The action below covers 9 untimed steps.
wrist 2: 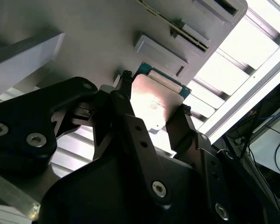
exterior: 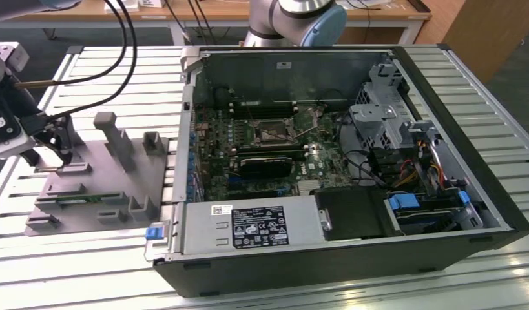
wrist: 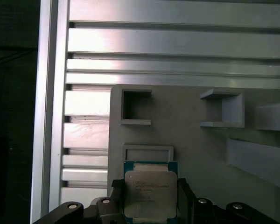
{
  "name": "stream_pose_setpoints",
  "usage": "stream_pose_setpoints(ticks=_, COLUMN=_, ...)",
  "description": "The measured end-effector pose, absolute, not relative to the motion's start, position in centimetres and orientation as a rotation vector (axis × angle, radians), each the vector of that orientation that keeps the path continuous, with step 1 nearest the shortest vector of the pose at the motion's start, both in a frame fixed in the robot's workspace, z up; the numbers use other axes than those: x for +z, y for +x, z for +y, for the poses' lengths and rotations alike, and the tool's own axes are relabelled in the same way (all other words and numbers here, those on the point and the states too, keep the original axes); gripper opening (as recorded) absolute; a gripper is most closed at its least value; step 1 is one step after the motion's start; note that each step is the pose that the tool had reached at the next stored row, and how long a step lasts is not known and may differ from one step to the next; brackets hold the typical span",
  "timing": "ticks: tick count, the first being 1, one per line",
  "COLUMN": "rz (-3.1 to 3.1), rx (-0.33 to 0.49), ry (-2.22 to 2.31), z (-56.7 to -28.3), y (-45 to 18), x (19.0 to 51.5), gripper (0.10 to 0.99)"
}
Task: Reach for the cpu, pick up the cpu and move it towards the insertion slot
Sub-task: 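Pick up the cpu and move it towards the insertion slot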
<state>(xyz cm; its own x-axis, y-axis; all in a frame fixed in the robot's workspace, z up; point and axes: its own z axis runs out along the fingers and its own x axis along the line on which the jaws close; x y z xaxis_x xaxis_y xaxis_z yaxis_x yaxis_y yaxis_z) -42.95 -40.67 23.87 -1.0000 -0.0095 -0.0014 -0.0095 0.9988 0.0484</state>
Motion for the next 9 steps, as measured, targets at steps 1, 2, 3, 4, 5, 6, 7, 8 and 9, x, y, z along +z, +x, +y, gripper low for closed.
stream_pose_setpoints(ticks=1, rz=3.139, rx=0.076, ry=-0.015, z=-40.67, y=-42.95, x=23.93, gripper=0.541)
stream_pose_setpoints(ticks=2, rz=3.139, rx=0.076, ry=-0.015, z=-40.67, y=-42.95, x=24.0, gripper=0.541)
stream_pose_setpoints(ticks=3, rz=3.139, rx=0.076, ry=-0.015, z=-40.67, y=-42.95, x=24.08, gripper=0.541)
stream_pose_setpoints(ticks=4, rz=3.139, rx=0.076, ry=-0.015, z=-40.67, y=-42.95, x=24.17, gripper=0.541)
stream_pose_setpoints(ticks=5, rz=3.139, rx=0.076, ry=-0.015, z=-40.67, y=-42.95, x=24.26, gripper=0.541)
stream_pose_setpoints(ticks=6, rz=3.139, rx=0.076, ry=-0.015, z=-40.67, y=-42.95, x=24.35, gripper=0.541)
stream_pose_setpoints(ticks=7, rz=3.139, rx=0.076, ry=-0.015, z=-40.67, y=-42.95, x=24.43, gripper=0.541)
stream_pose_setpoints(ticks=8, rz=3.139, rx=0.076, ry=-0.015, z=-40.67, y=-42.95, x=24.52, gripper=0.541)
stream_pose_setpoints(ticks=9, rz=3.139, rx=0.076, ry=-0.015, z=-40.67, y=-42.95, x=24.61, gripper=0.541)
